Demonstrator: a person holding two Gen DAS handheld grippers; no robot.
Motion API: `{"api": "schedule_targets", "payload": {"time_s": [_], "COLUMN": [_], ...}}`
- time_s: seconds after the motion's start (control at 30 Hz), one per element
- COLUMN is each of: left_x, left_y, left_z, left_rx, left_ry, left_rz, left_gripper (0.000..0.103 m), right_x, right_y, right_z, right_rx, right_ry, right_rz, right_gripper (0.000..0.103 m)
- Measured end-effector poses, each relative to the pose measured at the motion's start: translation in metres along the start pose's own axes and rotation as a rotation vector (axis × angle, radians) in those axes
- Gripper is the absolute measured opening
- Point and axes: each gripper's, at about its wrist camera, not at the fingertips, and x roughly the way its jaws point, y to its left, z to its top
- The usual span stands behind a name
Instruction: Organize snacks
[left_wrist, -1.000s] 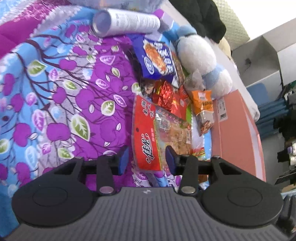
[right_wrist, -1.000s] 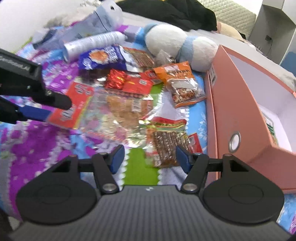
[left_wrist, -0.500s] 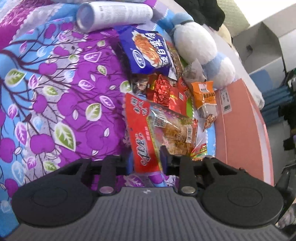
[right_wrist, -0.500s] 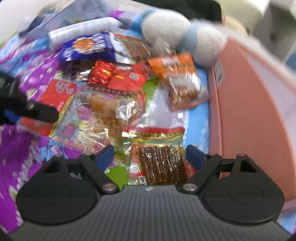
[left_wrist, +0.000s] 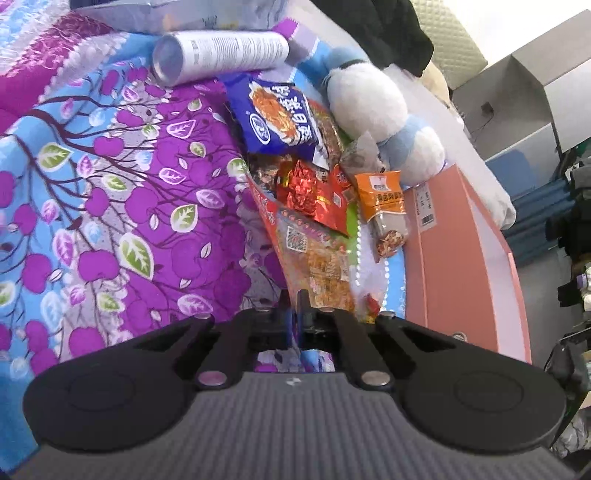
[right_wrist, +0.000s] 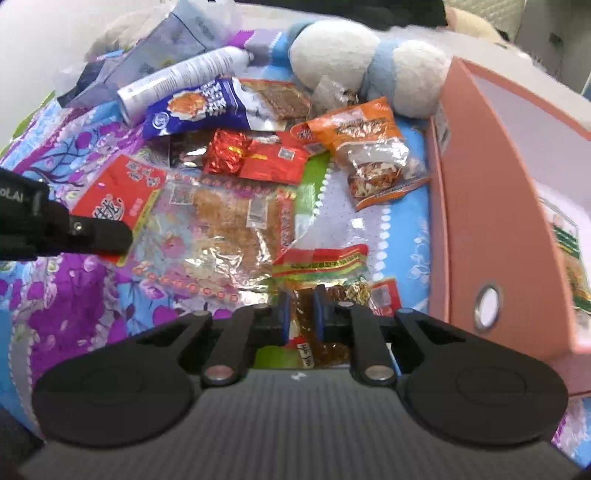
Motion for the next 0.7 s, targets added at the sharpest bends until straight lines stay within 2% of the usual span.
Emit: {"api": "schedule_targets", "payload": {"time_s": [0.13,0.47,0.6,0.7], "left_x": [-0.02,-0.063,-0.073,-0.082], "left_y": [0.001,0.021,0.03,0.032], "left_z": [-0.013,-0.064,-0.081,-0.095], "left_rx": [-0.012,-0.079,-0.106,-0.084], "left_ry": [-0.025,-0.065,-0.056,-0.045], "left_rz": [0.006,0.068,0.073,0.086], "left_gripper": [0.002,0.002,0.002,0.002], "right_x": [-0.015,-0.058,-0.07,-0.077], "right_y": [0.003,0.016,0.027,0.033], "right_z": [-0.006,-0.034,-0.051,-0.065], "right_rx": [0.001,-0.016,-0.042,-0.061], "right_ry": [-0.016,-0.054,-0.051,-0.045], "right_rz": [0.008,0.043,0.058,0.071], "right_gripper": [0.01,0.007,0.005,0.005]}}
